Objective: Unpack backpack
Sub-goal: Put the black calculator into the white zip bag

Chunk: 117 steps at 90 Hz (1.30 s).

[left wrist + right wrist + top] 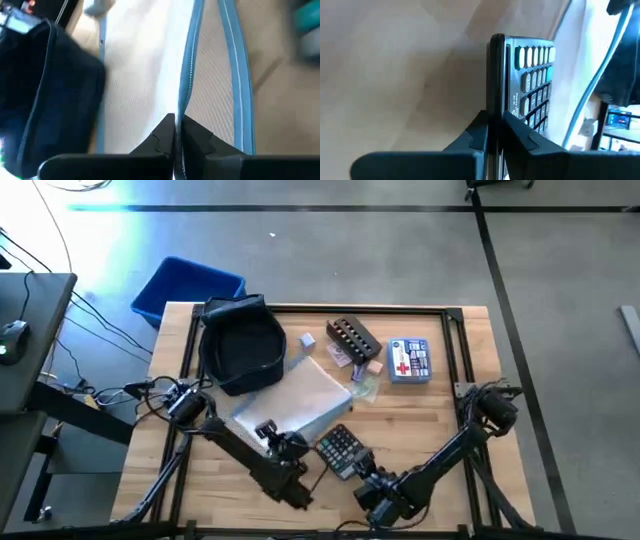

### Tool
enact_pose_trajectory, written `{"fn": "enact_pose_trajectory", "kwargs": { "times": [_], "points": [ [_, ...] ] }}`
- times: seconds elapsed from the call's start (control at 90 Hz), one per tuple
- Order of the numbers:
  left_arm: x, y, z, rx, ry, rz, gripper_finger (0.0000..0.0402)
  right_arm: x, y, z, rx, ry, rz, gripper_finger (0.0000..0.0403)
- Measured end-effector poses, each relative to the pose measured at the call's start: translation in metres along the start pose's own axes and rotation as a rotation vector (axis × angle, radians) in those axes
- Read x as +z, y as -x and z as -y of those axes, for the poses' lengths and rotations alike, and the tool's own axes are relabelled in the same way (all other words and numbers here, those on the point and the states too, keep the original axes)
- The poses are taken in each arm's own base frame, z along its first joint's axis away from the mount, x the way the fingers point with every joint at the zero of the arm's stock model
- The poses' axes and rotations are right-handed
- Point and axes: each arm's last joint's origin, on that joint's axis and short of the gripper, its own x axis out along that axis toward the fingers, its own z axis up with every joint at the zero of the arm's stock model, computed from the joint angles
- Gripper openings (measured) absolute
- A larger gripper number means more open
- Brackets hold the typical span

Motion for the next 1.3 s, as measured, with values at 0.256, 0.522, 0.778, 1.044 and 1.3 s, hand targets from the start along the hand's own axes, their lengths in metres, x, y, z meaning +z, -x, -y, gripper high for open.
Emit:
{"fn": "enact_pose_trajectory", "kwargs": {
  "times": [0.256,0.522,0.778,1.044,1.3],
  "points": [
    [0.001,0.006,0.011,-0.070,0.100,0.114,0.0000,-0.003,-0.018,0.021,-0.038,-0.042,-0.049,0.0016],
    [0.006,0.012,0.025,-0.166,0.142,0.217,0.0000,-0.013,-0.052,0.060,0.005,-0.246,-0.131,0.0016],
    [0.011,0.016,0.035,-0.241,0.120,0.274,0.0000,-0.021,-0.071,0.085,-0.003,-0.494,-0.168,0.0034],
    [0.011,0.016,0.036,-0.238,0.122,0.283,0.0000,-0.015,-0.071,0.084,0.111,-0.535,-0.114,0.0155],
    [0.011,0.016,0.035,-0.234,0.121,0.287,0.0000,-0.018,-0.045,0.072,0.144,-0.556,-0.166,0.0208]
  ]
}}
